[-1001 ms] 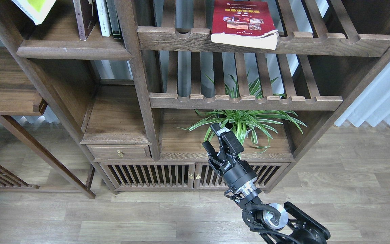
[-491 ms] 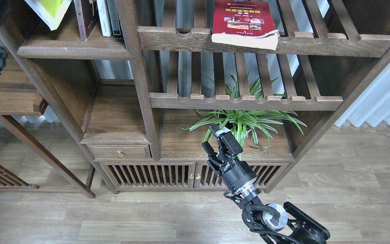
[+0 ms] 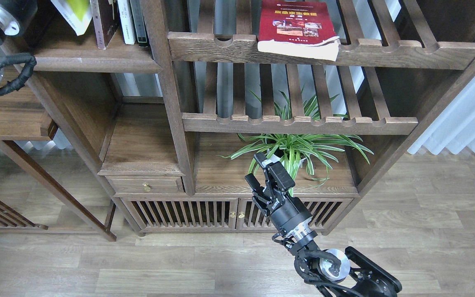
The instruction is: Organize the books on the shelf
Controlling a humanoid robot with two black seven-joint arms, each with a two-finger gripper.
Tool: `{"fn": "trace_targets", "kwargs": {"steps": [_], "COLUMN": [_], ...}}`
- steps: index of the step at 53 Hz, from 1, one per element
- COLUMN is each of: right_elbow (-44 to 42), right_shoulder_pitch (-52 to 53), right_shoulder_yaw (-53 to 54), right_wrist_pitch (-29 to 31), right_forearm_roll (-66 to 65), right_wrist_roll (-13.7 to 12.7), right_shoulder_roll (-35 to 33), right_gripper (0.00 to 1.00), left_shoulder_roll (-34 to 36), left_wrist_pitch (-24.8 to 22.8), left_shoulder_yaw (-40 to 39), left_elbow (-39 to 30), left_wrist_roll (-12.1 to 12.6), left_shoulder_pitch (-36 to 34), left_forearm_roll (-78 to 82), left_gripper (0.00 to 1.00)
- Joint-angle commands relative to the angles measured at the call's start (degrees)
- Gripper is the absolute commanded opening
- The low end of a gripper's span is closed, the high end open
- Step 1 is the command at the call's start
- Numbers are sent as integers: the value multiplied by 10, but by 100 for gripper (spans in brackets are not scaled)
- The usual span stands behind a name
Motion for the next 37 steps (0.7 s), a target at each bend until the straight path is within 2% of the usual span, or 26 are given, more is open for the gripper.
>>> {"fn": "trace_targets", "kwargs": {"steps": [1, 10, 37], "right_elbow": [-1, -4, -4], "right_shoulder_pitch": [0, 0, -3], "right_shoulder_yaw": [0, 1, 1], "right_wrist_pitch": [0, 0, 0], "right_forearm_roll": [0, 0, -1], "right_wrist_roll": [0, 0, 0], "right_shoulder_roll": [0, 0, 0], "right_gripper": [96, 97, 97], "left_shoulder_roll": [-2, -4, -11], "left_wrist_pitch": [-1, -1, -1], "left_shoulder_yaw": [12, 21, 15], "left_elbow": [13, 16, 17], "left_wrist_roll": [3, 3, 2], "left_shoulder_pitch": [-7, -13, -57], "left_forearm_roll": [0, 0, -7], "left_gripper": [31, 42, 49]}}
